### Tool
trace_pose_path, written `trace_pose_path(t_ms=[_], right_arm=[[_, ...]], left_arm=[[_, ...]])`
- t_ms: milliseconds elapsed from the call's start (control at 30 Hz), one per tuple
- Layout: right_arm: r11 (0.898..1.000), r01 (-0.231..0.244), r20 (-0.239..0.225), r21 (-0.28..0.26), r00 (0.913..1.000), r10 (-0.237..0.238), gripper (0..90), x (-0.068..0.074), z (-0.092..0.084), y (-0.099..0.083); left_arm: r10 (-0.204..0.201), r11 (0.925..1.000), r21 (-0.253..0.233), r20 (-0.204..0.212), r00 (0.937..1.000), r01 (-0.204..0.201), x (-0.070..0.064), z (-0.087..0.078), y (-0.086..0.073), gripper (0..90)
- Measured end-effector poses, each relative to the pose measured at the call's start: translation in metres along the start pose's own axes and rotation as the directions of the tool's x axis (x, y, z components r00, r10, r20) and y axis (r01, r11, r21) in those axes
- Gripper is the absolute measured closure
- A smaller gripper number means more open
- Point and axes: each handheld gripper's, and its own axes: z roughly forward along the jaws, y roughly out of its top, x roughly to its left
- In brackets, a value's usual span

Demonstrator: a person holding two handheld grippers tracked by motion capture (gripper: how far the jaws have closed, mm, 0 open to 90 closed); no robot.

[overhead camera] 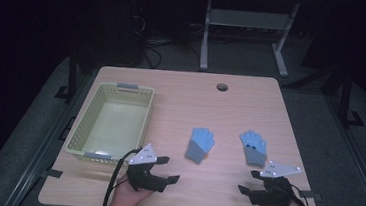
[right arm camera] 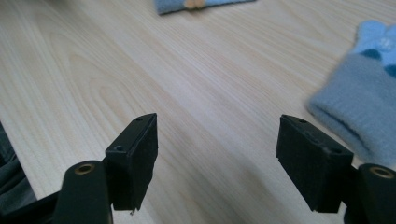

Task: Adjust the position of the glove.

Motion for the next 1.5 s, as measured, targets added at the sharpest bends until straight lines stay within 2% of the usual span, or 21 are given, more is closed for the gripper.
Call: trace_pose_path(t_ms=[300, 367, 433, 500, 633, 667, 933, 1167, 1300, 1400, 1500], right_arm=[[1.000, -0.006, -0.012, -0.003, 0.9999, 0.006, 26.6, 0.000, -0.002, 0.006], [1.000, 0.002, -0.013, 0.002, 0.9999, -0.002, 26.5, 0.000, -0.003, 0.012], [1.000, 0.018, 0.001, 0.001, 0.9998, -0.018, 26.6, 0.000, -0.006, 0.018], [1.000, 0.025, -0.006, -0.002, 0.9997, -0.025, 26.7, -0.002, -0.008, 0.024], [0.999, 0.028, -0.013, 0.032, 0.9995, -0.027, 26.7, -0.007, -0.008, 0.034], [0.998, 0.039, -0.018, 0.044, 0.9991, -0.039, 26.7, -0.011, -0.008, 0.040], [0.994, 0.044, -0.039, 0.102, 0.9984, -0.040, 27.5, -0.025, -0.006, 0.062], [0.990, 0.051, -0.033, 0.130, 0.9984, -0.047, 28.5, -0.037, -0.005, 0.081], [0.986, 0.061, -0.030, 0.153, 0.9979, -0.057, 28.3, -0.044, -0.002, 0.089], [0.980, 0.057, -0.027, 0.193, 0.9982, -0.053, 29.5, -0.056, 0.002, 0.099], [0.979, 0.036, -0.020, 0.202, 0.9993, -0.032, 30.7, -0.068, 0.006, 0.104]], left_arm=[[0.000, 1.0000, 0.005, 0.020, 0.9998, 0.000, -0.001, 0.004, -0.001, 24.4], [0.011, 0.9999, 0.000, 0.019, 0.9998, -0.011, -0.001, 0.003, 0.000, 24.4], [0.006, 1.0000, -0.001, 0.017, 0.9998, -0.006, -0.001, 0.002, 0.000, 24.4], [-0.001, 1.0000, -0.004, 0.019, 0.9998, 0.001, -0.001, 0.001, 0.000, 24.4], [0.000, 1.0000, -0.006, 0.017, 0.9999, 0.000, 0.000, 0.001, 0.000, 24.2], [0.002, 0.9999, -0.010, 0.016, 0.9999, -0.002, 0.001, 0.002, 0.001, 24.2], [0.010, 0.9999, -0.011, 0.020, 0.9997, -0.010, 0.000, 0.003, 0.001, 24.1], [0.020, 0.9997, -0.014, 0.022, 0.9995, -0.020, 0.000, 0.003, 0.002, 24.1], [0.010, 0.9996, -0.026, 0.019, 0.9998, -0.009, -0.001, 0.002, 0.003, 24.1], [0.018, 0.9996, -0.021, 0.019, 0.9997, -0.018, -0.001, 0.001, 0.003, 24.1], [0.021, 0.9996, -0.019, 0.020, 0.9996, -0.021, -0.002, 0.002, 0.004, 24.1]])
